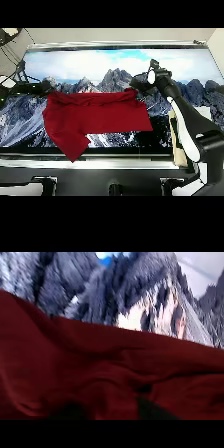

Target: Fold the shirts.

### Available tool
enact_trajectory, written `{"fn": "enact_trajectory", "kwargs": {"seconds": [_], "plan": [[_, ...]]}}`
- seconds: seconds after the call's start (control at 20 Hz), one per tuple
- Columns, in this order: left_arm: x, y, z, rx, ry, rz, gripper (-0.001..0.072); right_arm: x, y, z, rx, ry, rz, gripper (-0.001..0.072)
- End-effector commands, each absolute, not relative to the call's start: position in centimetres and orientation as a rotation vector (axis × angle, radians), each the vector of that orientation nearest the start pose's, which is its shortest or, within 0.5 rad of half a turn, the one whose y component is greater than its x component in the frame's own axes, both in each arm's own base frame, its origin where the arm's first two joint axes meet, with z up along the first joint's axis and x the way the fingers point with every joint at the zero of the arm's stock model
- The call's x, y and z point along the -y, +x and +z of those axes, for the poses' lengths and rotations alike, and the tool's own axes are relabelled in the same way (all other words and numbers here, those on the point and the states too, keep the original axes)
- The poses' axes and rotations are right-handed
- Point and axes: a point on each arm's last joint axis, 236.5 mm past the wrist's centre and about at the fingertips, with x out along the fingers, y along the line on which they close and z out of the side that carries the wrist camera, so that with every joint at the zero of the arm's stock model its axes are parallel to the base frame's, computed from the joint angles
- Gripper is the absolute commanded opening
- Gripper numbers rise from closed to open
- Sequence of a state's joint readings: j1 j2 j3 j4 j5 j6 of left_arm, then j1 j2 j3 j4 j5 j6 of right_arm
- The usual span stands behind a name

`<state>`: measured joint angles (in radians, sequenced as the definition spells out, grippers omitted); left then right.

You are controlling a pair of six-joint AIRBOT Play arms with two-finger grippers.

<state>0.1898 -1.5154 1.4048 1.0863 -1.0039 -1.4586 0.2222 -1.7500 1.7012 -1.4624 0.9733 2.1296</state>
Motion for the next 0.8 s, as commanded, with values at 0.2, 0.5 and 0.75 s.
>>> {"fn": "enact_trajectory", "kwargs": {"seconds": [0.2, 0.5, 0.75], "plan": [[-5.2, 37.5, 1.1, -1.393, -0.577, -0.081, 0.0532, 1.1, 45.6, 5.8, -1.297, 0.330, -0.081, 0.0516], [-4.6, 25.2, -8.0, -1.494, -0.768, 0.005, 0.0401, 2.9, 38.2, 0.6, -1.608, 0.345, -0.052, 0.0497], [-3.9, 26.8, -10.0, -1.412, -0.811, 0.008, 0.0399, 1.9, 38.5, 0.3, -1.599, 0.383, -0.017, 0.0497]]}}
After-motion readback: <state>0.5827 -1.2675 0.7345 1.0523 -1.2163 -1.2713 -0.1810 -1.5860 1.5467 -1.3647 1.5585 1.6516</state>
